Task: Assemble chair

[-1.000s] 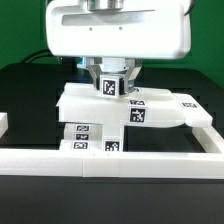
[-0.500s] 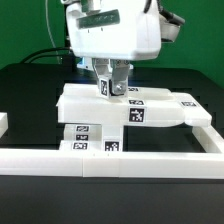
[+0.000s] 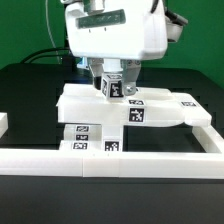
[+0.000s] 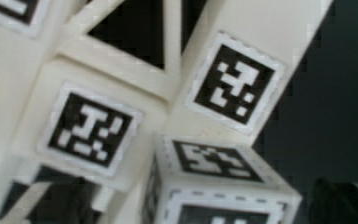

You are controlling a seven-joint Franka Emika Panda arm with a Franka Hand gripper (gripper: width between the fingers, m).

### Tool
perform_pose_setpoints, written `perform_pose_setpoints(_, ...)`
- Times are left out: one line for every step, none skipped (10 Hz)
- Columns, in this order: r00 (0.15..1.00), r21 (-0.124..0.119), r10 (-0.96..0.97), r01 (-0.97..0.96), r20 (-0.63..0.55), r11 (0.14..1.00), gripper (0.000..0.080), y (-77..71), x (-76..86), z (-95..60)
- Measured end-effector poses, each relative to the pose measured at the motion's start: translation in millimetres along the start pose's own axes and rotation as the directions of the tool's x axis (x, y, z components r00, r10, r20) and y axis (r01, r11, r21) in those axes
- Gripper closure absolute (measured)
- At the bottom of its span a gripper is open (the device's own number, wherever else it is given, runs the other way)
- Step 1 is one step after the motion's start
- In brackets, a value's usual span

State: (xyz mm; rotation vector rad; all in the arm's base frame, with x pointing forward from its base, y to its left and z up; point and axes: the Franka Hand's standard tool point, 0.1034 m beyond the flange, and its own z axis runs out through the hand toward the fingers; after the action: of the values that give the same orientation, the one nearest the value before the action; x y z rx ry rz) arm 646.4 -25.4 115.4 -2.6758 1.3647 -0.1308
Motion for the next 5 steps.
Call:
perform_pose_setpoints(0.999, -0.001, -0.055, 0.055, 0.0, 0.999, 0.0164, 0.7, 0.3, 0.4)
perform_pose_setpoints(0.993, -0.001, -0.12, 0.12, 0.0, 0.993, 0.0152, 0.8, 0.4, 0.4)
perform_pose_setpoints(0.971, -0.01, -0.24, 0.24, -0.003, 0.971, 0.0151, 1.4, 0.6, 0.6)
perform_pose_setpoints(0.919, -0.022, -0.394, 0.394, -0.003, 0.919, 0.0151, 1.9, 0.3, 1.0)
perform_pose_setpoints(0.871, -0.029, -0.492, 0.491, -0.001, 0.87, 0.0151, 2.1, 0.3, 1.1)
